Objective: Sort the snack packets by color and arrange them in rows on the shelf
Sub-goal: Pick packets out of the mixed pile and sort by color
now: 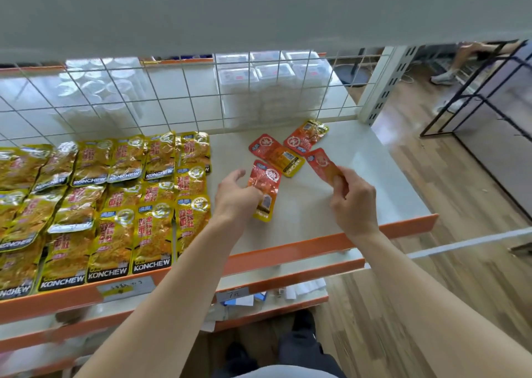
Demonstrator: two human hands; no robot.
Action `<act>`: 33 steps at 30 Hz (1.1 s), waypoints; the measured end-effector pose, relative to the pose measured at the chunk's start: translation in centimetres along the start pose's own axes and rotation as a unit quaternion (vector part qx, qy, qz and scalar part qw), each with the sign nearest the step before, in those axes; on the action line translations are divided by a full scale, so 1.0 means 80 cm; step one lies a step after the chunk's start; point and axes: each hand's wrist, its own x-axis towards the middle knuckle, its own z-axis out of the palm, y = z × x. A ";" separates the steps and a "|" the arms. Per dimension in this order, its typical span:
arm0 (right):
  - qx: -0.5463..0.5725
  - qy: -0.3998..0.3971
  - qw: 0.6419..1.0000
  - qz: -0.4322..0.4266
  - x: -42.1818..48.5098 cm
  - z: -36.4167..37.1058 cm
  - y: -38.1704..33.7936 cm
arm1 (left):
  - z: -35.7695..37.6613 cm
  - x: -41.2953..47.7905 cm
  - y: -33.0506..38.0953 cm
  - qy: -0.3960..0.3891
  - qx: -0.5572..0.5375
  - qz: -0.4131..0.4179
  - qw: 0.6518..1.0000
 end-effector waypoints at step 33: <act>0.421 -0.056 0.839 0.340 -0.118 -0.129 -0.138 | -0.030 -0.181 -0.030 -0.056 -0.233 0.048 0.970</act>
